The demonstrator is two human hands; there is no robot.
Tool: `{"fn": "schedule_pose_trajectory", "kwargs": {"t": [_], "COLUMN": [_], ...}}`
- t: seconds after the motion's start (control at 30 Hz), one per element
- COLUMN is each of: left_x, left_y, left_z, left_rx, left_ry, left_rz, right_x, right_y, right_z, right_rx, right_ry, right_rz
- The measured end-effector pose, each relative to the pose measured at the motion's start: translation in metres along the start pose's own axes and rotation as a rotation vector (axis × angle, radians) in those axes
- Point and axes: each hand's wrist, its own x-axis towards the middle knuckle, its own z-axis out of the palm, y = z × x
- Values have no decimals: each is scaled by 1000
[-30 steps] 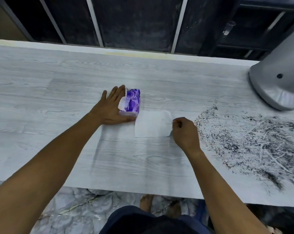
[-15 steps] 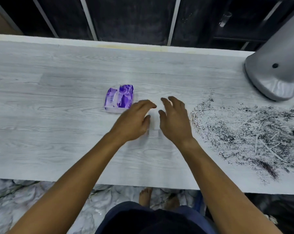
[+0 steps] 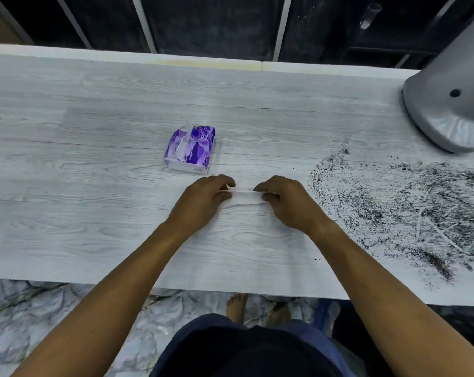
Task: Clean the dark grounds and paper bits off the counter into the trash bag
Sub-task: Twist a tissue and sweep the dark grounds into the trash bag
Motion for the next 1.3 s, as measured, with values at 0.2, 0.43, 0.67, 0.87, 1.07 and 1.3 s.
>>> {"fn": "schedule_pose_trajectory", "kwargs": {"t": [0.2, 0.43, 0.67, 0.87, 1.07, 1.3], "left_x": [1, -4, -17, -13, -22, -21], "left_y": [0, 10, 5, 1, 3, -8], "left_z": [-9, 5, 1, -8, -11, -40], "left_rx": [-110, 319, 236, 175, 178, 219], "left_ry": [-74, 41, -26, -47, -70, 55], "left_rz": [-86, 135, 103, 31, 40, -156], "right_x": [2, -3, -13, 5, 11, 71], "right_y": [-5, -9, -11, -1, 5, -35], "right_z": [-12, 7, 14, 2, -15, -2], "right_rx": [195, -385, -376, -264, -307, -329], "right_ry": [13, 105, 24, -122, -213, -159], "right_rz": [271, -95, -124, -159, -227, -266]}}
